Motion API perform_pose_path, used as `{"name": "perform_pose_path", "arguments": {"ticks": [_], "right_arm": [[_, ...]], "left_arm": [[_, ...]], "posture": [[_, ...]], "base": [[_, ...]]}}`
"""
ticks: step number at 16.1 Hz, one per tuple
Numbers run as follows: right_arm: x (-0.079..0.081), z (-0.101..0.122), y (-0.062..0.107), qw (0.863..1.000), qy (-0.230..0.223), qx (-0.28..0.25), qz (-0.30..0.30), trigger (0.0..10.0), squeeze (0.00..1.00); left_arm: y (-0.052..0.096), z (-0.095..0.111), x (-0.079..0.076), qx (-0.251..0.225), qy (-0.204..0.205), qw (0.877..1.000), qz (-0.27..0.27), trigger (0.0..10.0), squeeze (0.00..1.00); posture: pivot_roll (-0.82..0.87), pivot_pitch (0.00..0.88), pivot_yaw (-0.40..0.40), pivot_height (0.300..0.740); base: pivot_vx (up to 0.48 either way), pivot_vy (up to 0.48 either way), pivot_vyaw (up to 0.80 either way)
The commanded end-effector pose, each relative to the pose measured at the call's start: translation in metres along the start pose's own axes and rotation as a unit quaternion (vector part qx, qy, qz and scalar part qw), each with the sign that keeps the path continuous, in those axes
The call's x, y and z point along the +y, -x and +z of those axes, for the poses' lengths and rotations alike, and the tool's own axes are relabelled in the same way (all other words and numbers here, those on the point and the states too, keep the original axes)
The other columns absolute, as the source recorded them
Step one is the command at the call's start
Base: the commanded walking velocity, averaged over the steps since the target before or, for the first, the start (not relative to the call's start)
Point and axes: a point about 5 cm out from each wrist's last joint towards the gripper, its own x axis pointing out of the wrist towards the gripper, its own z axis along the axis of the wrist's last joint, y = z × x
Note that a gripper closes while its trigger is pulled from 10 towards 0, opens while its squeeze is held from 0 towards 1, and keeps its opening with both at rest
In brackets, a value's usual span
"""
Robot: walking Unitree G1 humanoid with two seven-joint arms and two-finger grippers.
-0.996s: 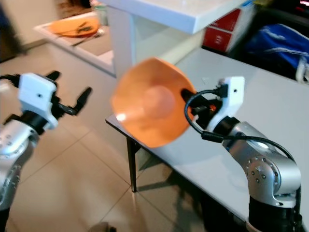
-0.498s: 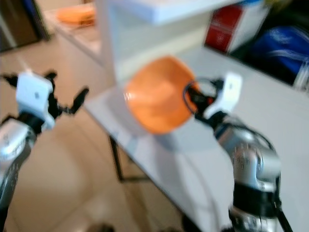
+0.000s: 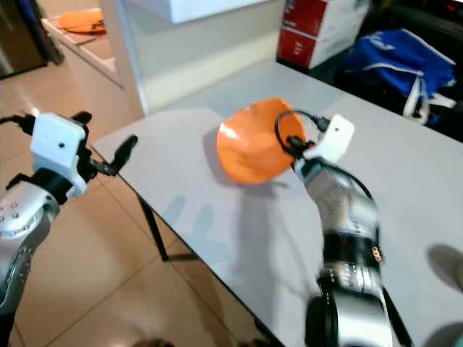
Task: Setting the table
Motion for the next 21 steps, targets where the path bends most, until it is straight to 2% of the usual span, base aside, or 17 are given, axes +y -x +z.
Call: {"name": "perform_pose_path", "arguments": {"ticks": [1,3,5,7,9,11,13,17,21], "right_arm": [[0.009,0.008,-0.005,1.0,-0.011,-0.022,0.013,10.0,0.0],[0.009,0.006,-0.02,0.998,-0.058,-0.008,-0.012,10.0,0.0],[0.008,0.007,-0.027,0.996,-0.087,-0.007,-0.022,10.0,0.0],[0.006,0.002,-0.033,0.985,-0.169,0.017,-0.036,10.0,0.0],[0.007,0.002,-0.035,0.982,-0.187,0.017,-0.033,10.0,0.0],[0.006,0.004,-0.036,0.978,-0.201,0.013,-0.046,10.0,0.0],[0.006,0.007,-0.037,0.978,-0.203,0.006,-0.052,10.0,0.0],[0.007,0.009,-0.037,0.97,-0.24,0.008,-0.045,10.0,0.0],[0.008,0.003,-0.038,0.971,-0.232,0.022,-0.053,10.0,0.0]], "left_arm": [[0.001,-0.004,-0.004,0.013,0.007,1.0,-0.021,10.0,0.0],[0.004,-0.007,-0.012,0.028,0.022,0.997,-0.063,10.0,0.0],[0.007,-0.008,-0.015,0.033,0.022,0.996,-0.079,10.0,0.0],[0.013,-0.007,-0.019,0.037,0.036,0.993,-0.104,10.0,0.0],[0.018,-0.009,-0.027,0.05,0.052,0.987,-0.141,10.0,0.0],[0.028,-0.015,-0.037,0.083,0.063,0.975,-0.197,10.0,0.0],[0.03,-0.015,-0.038,0.085,0.082,0.972,-0.202,10.0,0.0],[0.027,-0.014,-0.036,0.087,0.089,0.972,-0.199,10.0,0.0],[0.027,-0.013,-0.034,0.085,0.089,0.973,-0.193,10.0,0.0]], "posture": [[0.07,0.022,-0.004,0.74],[0.08,0.022,-0.005,0.74],[0.08,0.025,-0.006,0.74],[0.09,0.035,-0.008,0.74],[0.1,0.04,-0.008,0.74],[0.1,0.045,-0.002,0.74],[0.1,0.045,0.0,0.74],[0.09,0.042,0.006,0.74],[0.1,0.039,-0.001,0.74]], "base": [[0.0,0.0,0.0],[0.0,0.0,0.0],[0.0,0.0,0.0],[0.0,0.0,0.0],[0.0,0.0,0.0],[0.0,0.0,0.0],[0.0,0.0,0.0],[0.0,0.0,0.0],[0.0,0.0,0.0]]}}
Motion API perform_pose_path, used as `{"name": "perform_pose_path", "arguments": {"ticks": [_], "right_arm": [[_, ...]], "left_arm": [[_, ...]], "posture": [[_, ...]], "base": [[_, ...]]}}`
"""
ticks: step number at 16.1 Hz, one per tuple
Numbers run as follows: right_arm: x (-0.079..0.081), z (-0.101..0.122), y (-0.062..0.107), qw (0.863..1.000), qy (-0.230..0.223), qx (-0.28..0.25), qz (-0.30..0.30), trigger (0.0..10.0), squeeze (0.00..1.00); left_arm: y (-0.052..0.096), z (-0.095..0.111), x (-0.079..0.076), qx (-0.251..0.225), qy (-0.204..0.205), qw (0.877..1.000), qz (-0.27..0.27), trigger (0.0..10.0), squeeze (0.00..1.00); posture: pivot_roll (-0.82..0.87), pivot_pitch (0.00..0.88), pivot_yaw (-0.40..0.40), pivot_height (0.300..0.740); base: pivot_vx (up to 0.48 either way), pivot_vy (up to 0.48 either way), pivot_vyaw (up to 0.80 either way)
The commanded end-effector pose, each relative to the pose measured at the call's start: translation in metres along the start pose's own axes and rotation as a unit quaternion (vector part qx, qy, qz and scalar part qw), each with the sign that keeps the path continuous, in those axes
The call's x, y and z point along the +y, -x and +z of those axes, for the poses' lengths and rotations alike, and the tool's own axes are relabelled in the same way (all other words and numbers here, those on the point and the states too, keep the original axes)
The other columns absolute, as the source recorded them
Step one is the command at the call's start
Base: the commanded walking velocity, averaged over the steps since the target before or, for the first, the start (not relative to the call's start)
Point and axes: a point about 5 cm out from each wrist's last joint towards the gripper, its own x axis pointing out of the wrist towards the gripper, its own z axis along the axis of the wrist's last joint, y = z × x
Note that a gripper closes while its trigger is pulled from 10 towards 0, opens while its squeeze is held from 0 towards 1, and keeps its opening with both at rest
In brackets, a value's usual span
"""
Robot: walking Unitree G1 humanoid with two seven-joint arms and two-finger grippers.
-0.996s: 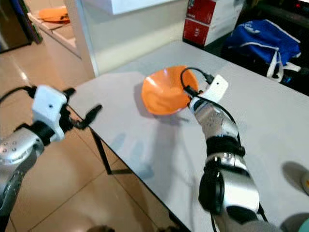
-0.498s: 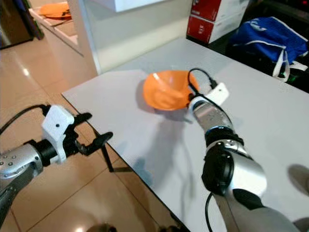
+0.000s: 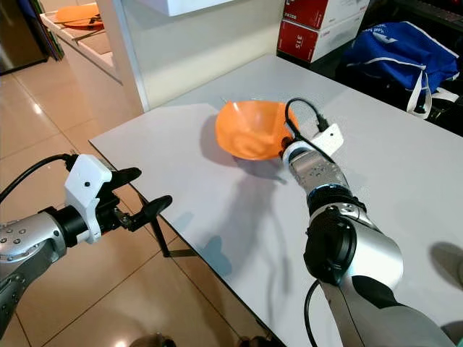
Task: Setting the table
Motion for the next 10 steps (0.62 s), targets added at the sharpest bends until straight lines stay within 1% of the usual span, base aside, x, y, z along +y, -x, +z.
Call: {"name": "perform_pose_path", "arguments": {"ticks": [1,3,4,5,6,10], "right_arm": [[0.0143,0.0099,0.001,1.0,-0.001,-0.017,0.018,10.0,0.0],[0.017,0.0076,0.0009,1.0,-0.007,-0.011,0.024,10.0,0.0],[0.0182,0.0074,0.0009,1.0,-0.008,-0.011,0.026,10.0,0.06],[0.0191,0.0075,0.0009,0.999,-0.011,-0.011,0.028,10.0,0.4],[0.0206,0.0065,0.0008,0.999,-0.014,-0.009,0.032,10.0,0.99],[0.0225,0.002,0.0004,0.999,-0.001,-0.001,0.037,10.0,1.0]], "left_arm": [[0.0023,0.0048,0.002,-0.006,-0.005,1.0,0.005,10.0,0.0],[0.0028,0.0046,0.0026,-0.006,-0.005,1.0,0.008,10.0,0.0],[0.0027,0.0047,0.0028,-0.006,-0.005,1.0,0.009,10.0,0.0],[0.0023,0.005,0.0037,-0.007,-0.005,1.0,0.012,10.0,0.0],[0.0019,0.0053,0.0042,-0.008,-0.006,1.0,0.013,10.0,0.0],[0.0006,0.0056,0.0046,-0.01,-0.005,1.0,0.016,10.0,0.0]], "posture": [[0.1,0.039,-0.003,0.74],[0.1,0.037,-0.003,0.74],[0.1,0.036,-0.003,0.74],[0.1,0.035,-0.003,0.74],[0.1,0.033,-0.003,0.74],[0.09,0.032,-0.004,0.74]], "base": [[0.0,0.0,0.0],[0.0,0.0,0.0],[0.0,0.0,0.0],[0.0,0.0,0.0],[0.0,0.0,0.0],[0.0,0.0,0.0]]}}
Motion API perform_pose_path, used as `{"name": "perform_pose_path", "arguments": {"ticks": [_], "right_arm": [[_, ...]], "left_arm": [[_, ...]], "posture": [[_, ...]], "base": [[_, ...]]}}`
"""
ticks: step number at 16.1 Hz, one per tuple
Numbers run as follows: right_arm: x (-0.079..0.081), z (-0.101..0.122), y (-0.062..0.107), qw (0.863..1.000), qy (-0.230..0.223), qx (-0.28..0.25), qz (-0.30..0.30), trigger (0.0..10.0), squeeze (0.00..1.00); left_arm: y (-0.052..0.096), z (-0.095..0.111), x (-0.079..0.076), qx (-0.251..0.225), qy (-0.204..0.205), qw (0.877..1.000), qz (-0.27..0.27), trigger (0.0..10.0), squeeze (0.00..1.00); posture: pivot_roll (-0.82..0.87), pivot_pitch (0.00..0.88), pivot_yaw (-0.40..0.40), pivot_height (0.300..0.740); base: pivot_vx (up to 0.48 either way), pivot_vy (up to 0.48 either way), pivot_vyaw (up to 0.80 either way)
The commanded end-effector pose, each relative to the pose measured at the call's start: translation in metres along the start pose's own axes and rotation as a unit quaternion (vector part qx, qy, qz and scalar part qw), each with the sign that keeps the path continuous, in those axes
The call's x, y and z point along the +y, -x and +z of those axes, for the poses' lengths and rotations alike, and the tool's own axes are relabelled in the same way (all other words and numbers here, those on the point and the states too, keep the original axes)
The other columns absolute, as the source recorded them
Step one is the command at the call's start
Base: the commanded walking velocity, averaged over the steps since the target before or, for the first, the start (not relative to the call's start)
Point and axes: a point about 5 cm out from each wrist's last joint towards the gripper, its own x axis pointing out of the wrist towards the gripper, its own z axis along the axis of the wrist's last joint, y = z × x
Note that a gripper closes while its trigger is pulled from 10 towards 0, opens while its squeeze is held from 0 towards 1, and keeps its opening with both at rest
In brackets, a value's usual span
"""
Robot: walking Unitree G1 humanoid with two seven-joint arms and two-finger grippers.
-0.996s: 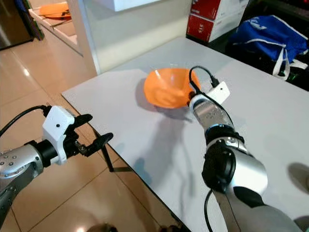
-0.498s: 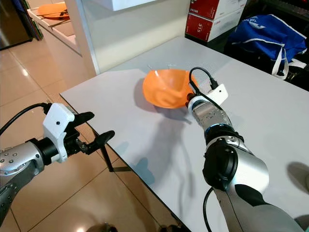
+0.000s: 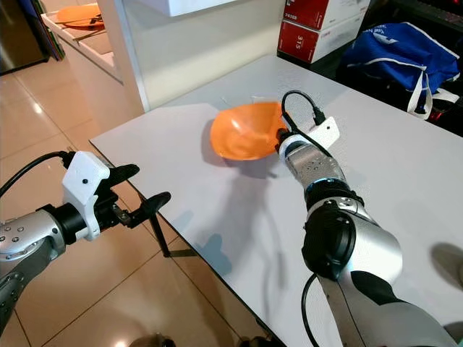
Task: Setting the table
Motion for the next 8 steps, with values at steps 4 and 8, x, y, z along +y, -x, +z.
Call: {"name": "perform_pose_path", "arguments": {"ticks": [4,8], "right_arm": [[-0.006,0.011,0.001,0.997,0.063,-0.016,-0.028,10.0,1.0],[-0.021,0.029,0.005,0.993,0.1,-0.048,-0.037,10.0,0.0]], "left_arm": [[0.0,0.005,0.006,-0.009,-0.017,0.999,0.025,10.0,0.0],[-0.004,0.006,0.006,-0.011,-0.026,0.999,0.038,10.0,0.0]], "posture": [[0.09,0.029,-0.008,0.74],[0.08,0.028,-0.009,0.74]], "base": [[0.0,0.0,0.0],[0.0,0.0,0.0]]}}
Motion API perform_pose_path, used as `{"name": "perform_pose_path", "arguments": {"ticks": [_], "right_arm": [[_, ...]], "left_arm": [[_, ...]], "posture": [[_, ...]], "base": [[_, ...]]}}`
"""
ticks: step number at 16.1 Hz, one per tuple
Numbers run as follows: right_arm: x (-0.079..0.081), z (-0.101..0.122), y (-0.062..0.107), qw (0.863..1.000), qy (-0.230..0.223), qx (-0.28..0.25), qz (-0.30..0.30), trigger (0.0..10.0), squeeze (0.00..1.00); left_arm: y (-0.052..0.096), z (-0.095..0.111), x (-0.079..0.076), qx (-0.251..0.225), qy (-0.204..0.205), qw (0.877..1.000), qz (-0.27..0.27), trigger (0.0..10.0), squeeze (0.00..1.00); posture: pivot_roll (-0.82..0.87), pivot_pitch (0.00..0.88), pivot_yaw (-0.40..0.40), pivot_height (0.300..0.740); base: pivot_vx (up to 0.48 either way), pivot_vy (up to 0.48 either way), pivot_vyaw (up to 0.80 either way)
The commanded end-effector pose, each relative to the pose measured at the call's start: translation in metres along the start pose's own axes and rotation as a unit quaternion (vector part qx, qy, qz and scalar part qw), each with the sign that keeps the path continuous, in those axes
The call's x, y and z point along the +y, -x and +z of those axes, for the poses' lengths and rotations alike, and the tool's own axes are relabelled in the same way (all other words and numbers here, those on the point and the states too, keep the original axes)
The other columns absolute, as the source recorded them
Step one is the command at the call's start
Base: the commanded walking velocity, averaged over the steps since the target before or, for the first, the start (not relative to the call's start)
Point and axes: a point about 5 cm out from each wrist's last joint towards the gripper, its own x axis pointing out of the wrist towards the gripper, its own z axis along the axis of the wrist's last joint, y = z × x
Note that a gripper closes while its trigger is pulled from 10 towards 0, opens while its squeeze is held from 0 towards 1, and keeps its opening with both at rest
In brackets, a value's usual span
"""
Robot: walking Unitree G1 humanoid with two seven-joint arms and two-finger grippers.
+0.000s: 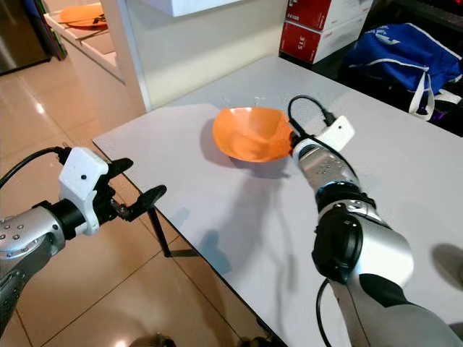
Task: Setting the table
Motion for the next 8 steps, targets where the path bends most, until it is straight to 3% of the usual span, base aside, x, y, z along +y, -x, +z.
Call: {"name": "perform_pose_path", "arguments": {"ticks": [1,2,3,4,5,6,7,8], "right_arm": [[-0.002,0.006,0.001,1.0,0.016,-0.015,0.005,10.0,0.0],[0.003,0.015,0.002,0.999,0.014,-0.031,0.029,10.0,0.0],[0.011,0.032,0.005,0.993,0.06,-0.081,0.065,10.0,0.0],[0.021,0.046,0.012,0.974,0.147,-0.146,0.098,10.0,0.0],[0.033,0.048,0.025,0.926,0.283,-0.212,0.135,10.0,0.0],[0.035,0.043,0.03,0.915,0.309,-0.211,0.15,10.0,0.0],[0.04,0.025,0.044,0.905,0.32,-0.194,0.201,10.0,0.0],[0.041,0.001,0.062,0.886,0.362,-0.181,0.227,10.0,0.0]], "left_arm": [[-0.002,0.001,0.001,-0.002,-0.006,1.0,0.006,10.0,0.0],[-0.004,0.002,0.002,-0.009,-0.004,1.0,0.018,10.0,0.0],[-0.005,0.005,0.007,-0.021,-0.015,0.998,0.054,10.0,0.0],[-0.006,0.008,0.012,-0.027,-0.03,0.995,0.088,10.0,0.0],[-0.005,0.01,0.017,-0.026,-0.06,0.99,0.124,10.0,0.0],[-0.005,0.01,0.019,-0.022,-0.076,0.988,0.134,10.0,0.0],[-0.006,0.013,0.023,-0.024,-0.102,0.982,0.157,10.0,0.0],[-0.011,0.021,0.027,-0.047,-0.09,0.979,0.179,10.0,0.0]], "posture": [[0.06,0.024,-0.002,0.74],[0.06,0.022,-0.004,0.74],[0.07,0.018,-0.016,0.74],[0.07,0.017,-0.023,0.74],[0.07,0.017,-0.022,0.74],[0.07,0.016,-0.021,0.74],[0.07,0.014,-0.022,0.74],[0.07,0.014,-0.022,0.74]], "base": [[0.0,0.0,0.0],[0.0,0.24,0.0],[0.0,0.48,0.0],[0.0,0.48,0.0],[0.0,0.48,0.0],[0.0,0.48,0.0],[0.0,0.48,0.0],[0.0,0.48,0.0]]}}
